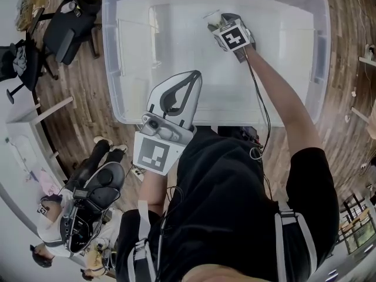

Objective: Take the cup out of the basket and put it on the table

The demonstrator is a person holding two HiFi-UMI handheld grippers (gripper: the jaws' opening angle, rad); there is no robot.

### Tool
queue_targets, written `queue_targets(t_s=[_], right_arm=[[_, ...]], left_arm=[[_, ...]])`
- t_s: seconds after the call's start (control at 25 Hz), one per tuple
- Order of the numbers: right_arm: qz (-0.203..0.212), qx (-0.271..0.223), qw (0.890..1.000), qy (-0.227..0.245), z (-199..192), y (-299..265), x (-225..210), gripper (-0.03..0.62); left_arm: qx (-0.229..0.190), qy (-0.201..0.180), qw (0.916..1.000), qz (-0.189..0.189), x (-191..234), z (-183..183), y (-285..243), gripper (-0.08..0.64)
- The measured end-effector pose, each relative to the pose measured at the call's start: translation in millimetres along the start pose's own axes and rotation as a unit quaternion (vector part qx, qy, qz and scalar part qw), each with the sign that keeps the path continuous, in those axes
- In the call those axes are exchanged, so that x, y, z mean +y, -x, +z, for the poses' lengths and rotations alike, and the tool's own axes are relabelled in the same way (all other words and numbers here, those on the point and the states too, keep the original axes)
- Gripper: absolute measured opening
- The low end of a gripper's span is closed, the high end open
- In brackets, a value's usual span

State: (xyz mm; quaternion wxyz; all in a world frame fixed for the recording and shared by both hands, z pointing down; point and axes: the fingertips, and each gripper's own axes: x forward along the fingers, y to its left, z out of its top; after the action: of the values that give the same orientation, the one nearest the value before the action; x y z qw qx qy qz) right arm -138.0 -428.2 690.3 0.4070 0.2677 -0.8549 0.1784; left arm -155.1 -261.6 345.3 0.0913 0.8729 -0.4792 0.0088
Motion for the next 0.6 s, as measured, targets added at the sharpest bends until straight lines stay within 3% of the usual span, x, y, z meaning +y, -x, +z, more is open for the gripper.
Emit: queue_targets(t_s=[0.6], right_arm=[[-0.004,-0.002,1.0,0.014,4.2,4.1,4.6,0.268]], left_arm=[[0.002,0.004,1.0,0.006,1.7,-1.0,6.4,0.017]])
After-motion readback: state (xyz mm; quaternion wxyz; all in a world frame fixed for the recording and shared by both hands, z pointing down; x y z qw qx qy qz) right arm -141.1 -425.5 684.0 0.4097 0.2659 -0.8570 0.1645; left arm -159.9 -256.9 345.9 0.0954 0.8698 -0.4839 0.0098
